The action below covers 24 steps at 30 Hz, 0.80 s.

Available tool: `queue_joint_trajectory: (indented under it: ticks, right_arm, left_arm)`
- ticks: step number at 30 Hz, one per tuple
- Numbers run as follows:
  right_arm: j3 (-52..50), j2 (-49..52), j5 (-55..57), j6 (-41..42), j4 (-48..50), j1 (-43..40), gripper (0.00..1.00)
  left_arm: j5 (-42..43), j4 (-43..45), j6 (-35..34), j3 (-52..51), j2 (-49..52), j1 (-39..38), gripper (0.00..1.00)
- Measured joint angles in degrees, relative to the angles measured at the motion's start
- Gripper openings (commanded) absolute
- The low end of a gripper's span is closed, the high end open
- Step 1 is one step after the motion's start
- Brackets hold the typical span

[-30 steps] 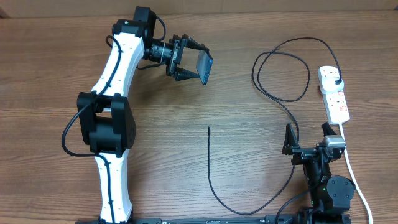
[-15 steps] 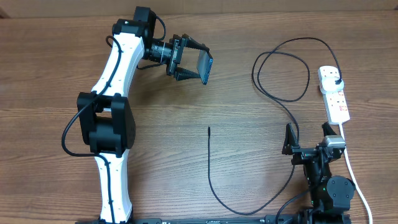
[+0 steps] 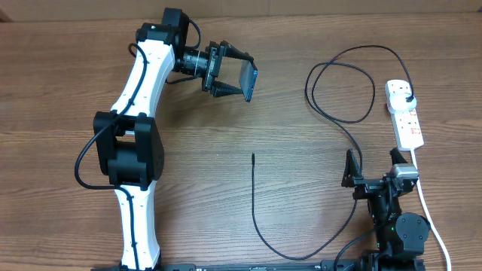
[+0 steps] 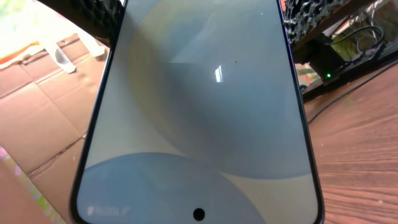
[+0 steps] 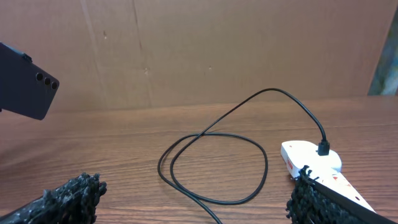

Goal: Plug charger to phone and switch on socket
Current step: 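Rotate the held phone to face its bottom toward the table center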

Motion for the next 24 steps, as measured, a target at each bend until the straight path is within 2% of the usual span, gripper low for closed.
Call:
queue_joint_trajectory:
  ticks: [15,24]
  right_arm:
    - [0.00,0.00,0.00,0.00,0.00,0.00,1.00]
    - [0.00,0.00,0.00,0.00,0.00,0.00,1.00]
  left_arm:
    - [0.37,0.00,2.99,0.00,0.00,0.00,0.04]
    - [-2.51,0.00,3.65,0.00,0.00,0.00,0.05]
